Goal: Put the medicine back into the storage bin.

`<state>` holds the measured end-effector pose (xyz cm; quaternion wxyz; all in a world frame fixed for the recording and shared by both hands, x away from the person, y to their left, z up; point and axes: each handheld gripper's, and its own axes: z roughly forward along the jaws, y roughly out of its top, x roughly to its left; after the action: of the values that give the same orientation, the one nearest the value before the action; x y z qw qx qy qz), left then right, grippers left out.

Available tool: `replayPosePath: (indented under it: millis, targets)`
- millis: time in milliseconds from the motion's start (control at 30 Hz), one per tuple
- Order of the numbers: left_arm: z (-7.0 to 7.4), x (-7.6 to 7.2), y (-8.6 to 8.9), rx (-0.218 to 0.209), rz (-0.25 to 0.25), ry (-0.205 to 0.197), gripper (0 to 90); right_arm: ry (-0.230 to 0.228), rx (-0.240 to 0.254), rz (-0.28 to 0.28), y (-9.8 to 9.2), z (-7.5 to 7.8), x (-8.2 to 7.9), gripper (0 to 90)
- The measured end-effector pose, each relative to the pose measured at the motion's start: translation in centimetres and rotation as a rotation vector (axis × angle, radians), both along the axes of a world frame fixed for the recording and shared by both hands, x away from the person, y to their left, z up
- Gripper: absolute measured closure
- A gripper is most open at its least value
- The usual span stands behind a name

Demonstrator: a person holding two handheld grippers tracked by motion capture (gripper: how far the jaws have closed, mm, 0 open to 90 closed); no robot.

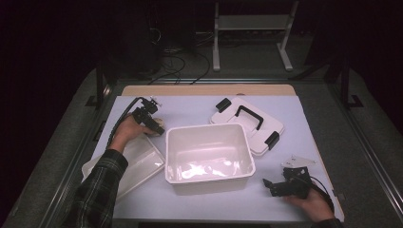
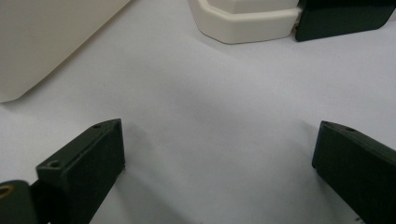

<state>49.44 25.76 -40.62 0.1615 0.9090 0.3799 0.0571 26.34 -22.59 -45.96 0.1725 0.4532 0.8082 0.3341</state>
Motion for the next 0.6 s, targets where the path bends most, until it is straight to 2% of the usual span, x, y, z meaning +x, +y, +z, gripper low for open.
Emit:
replayPosePath:
  millis: [233, 600]
  targets:
    - [2.0, -0.3, -0.2, 0.007, -0.021, -0.01, 19.9, 0.001, 0.0, -0.001, 0.0, 0.0, 0.0, 2.0]
    - [5.1, -1.3, 0.0, -0.005, -0.046, 0.0, 19.8, 0.001, 0.0, -0.001, 0.0, 0.0, 0.0, 2.0]
